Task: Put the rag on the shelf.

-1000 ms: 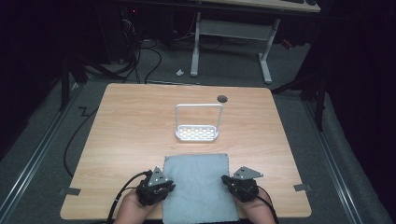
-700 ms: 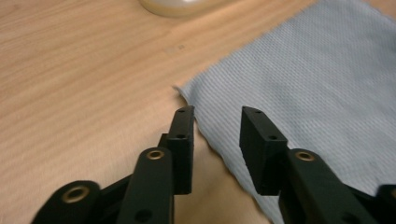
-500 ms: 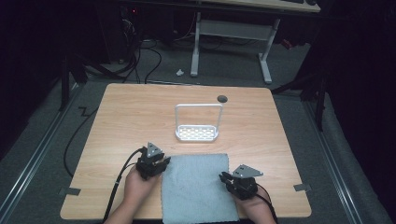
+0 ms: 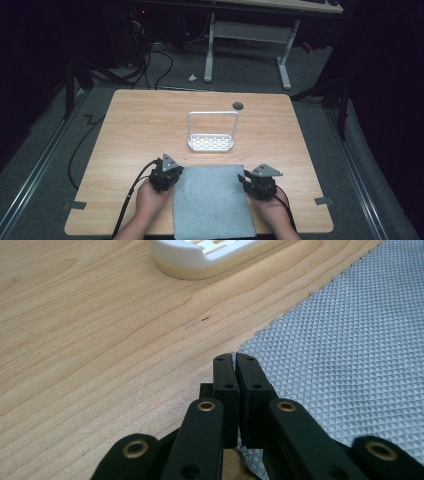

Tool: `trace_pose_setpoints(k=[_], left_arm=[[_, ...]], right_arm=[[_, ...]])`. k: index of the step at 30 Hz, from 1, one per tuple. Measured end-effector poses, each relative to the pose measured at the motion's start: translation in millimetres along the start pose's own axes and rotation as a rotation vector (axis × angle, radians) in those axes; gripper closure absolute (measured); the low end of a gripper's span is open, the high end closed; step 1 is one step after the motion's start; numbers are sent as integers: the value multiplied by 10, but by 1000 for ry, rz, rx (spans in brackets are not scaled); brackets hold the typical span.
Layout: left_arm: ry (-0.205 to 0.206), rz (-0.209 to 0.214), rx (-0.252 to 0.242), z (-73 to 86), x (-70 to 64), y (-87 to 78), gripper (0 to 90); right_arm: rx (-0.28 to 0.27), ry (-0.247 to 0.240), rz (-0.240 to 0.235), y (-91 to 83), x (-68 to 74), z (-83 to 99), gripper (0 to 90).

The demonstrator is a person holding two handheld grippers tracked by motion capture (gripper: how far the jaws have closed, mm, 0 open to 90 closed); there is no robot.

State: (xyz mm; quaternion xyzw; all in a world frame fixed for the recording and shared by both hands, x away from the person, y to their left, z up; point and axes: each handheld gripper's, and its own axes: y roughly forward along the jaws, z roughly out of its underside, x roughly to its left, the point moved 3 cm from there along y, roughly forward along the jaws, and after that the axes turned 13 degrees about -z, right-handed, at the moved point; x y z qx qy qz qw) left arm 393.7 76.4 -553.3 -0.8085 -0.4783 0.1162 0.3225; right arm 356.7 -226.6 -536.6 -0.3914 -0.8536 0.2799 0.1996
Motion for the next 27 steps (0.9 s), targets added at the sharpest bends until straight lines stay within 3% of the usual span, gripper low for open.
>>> trace_pose_setpoints(k=[1, 2, 10, 13, 16, 20, 27], left_arm=[[-1, 4, 1, 1, 7, -1, 880], [-1, 4, 1, 1, 7, -1, 880], [-21, 16, 3, 2, 22, 2, 879], [-25, 18, 3, 2, 25, 3, 879], [-26, 21, 5, 3, 29, 3, 879], [-29, 28, 8, 6, 39, -1, 879], [-46, 33, 0, 8, 61, -14, 881]], right_arm=[[9, 47, 16, 80, -114, -57, 650], [11, 61, 18, 108, -145, -77, 631], [80, 66, 36, 266, -206, -122, 629], [73, 76, 28, 261, -221, -115, 649], [64, 70, -1, 274, -214, -120, 708], [54, 45, -14, 303, -149, -116, 863], [30, 42, -16, 298, -134, -106, 890]])
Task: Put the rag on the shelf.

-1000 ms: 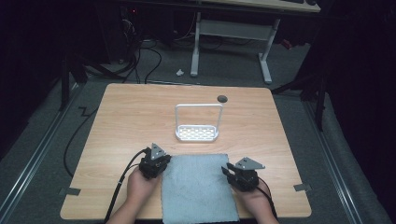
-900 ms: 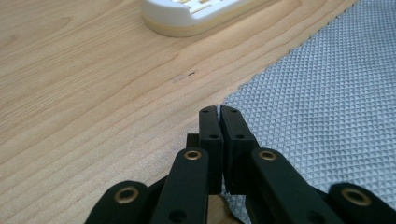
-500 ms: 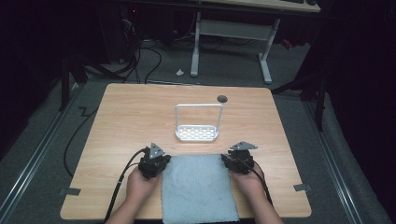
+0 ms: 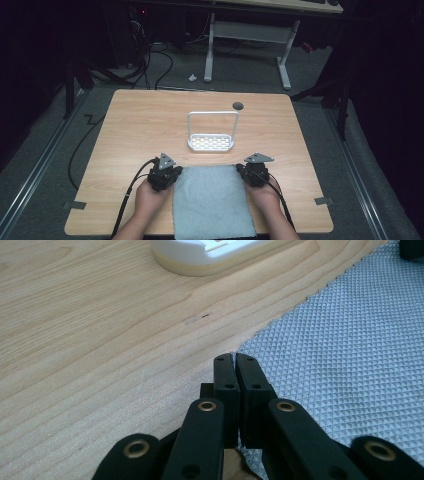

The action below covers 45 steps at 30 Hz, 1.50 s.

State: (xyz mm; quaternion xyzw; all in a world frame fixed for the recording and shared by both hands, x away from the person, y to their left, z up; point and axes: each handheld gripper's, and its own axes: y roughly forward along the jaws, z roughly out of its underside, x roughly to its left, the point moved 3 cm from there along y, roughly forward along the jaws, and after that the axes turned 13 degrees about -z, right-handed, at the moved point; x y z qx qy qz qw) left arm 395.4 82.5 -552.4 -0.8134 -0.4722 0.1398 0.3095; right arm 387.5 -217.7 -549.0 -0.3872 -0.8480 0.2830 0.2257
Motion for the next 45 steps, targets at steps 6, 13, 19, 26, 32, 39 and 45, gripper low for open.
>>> trace_pose_setpoints(k=[6, 13, 19, 26, 32, 39, 45], left_arm=[[-78, 37, -49, 3, 47, -80, 882], [-116, 29, -163, -45, 13, -298, 882], [-141, 29, -229, -105, -22, -450, 881], [-139, 8, -302, -184, -83, -618, 881], [-142, -21, -379, -259, -122, -796, 881], [-139, -33, -467, -376, -177, -1050, 881], [-130, -37, -531, -506, -208, -1260, 881]], right_arm=[[-89, -23, 7, -122, 81, -18, 889], [-211, -69, 15, -343, 242, -51, 889], [-276, -94, 24, -464, 310, -99, 889], [-351, -113, 51, -592, 392, -169, 889], [-413, -142, 78, -718, 481, -234, 889], [-476, -175, 91, -879, 573, -319, 889], [-529, -204, 100, -1042, 673, -409, 889]])
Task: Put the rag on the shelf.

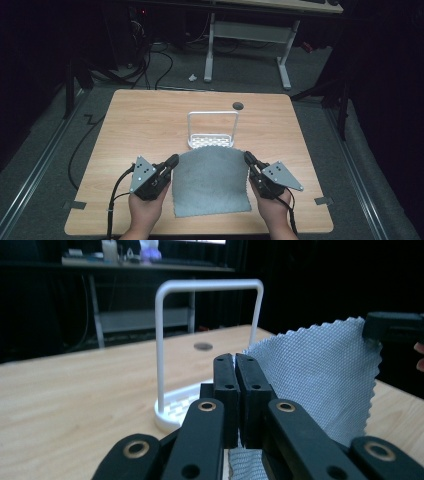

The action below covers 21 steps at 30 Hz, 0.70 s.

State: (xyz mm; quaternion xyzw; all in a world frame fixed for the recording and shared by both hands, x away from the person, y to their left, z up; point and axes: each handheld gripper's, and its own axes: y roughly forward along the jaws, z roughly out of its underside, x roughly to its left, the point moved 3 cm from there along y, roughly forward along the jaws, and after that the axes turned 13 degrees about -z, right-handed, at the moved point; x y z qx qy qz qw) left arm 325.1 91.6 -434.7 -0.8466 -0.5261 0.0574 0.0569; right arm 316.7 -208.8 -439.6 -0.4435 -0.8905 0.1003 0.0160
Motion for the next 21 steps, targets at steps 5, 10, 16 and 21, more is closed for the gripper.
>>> trace_pose_setpoints(k=[5, 10, 16, 21], left_arm=[[9, -8, -43, -173, -1, -25, 883], [17, -20, -69, -325, 5, 13, 885], [19, -25, -90, -509, 21, 105, 886], [19, -28, -83, -600, 33, 227, 886]], right_arm=[[-33, -31, -5, -31, 36, -153, 889], [-71, -43, -6, -35, 7, -314, 889], [-107, -50, 1, -25, -66, -506, 889], [-113, -44, 7, 34, -163, -610, 889]])
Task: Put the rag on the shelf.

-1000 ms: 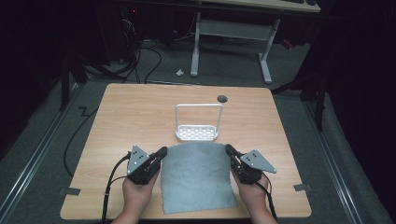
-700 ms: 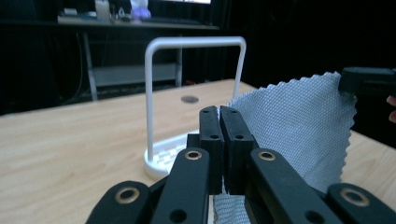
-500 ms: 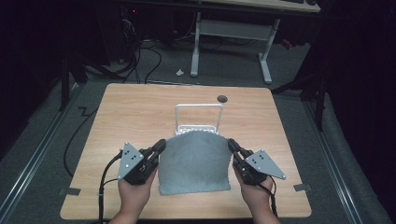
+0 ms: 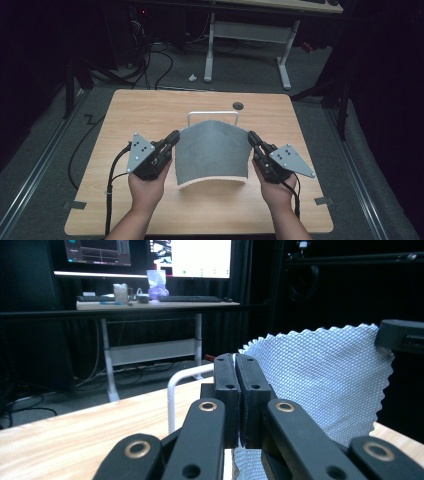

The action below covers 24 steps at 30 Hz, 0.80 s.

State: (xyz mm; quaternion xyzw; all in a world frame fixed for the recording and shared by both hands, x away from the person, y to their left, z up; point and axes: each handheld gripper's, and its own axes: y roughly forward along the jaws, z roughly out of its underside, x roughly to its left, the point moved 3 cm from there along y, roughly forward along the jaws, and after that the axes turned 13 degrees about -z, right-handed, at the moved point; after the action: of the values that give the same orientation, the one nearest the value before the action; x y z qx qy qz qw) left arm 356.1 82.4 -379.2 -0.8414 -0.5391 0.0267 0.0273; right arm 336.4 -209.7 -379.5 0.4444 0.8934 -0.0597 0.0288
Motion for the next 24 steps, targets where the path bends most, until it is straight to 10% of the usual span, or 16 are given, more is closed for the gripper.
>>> trace_pose_setpoints(k=[11, 24], left_arm=[[-10, -35, 20, -181, 177, 361, 887], [89, -121, 48, -321, 274, 795, 890]], right_arm=[[-11, 55, 28, 157, -321, -143, 892], [1, 69, 54, 493, -614, -311, 894]])
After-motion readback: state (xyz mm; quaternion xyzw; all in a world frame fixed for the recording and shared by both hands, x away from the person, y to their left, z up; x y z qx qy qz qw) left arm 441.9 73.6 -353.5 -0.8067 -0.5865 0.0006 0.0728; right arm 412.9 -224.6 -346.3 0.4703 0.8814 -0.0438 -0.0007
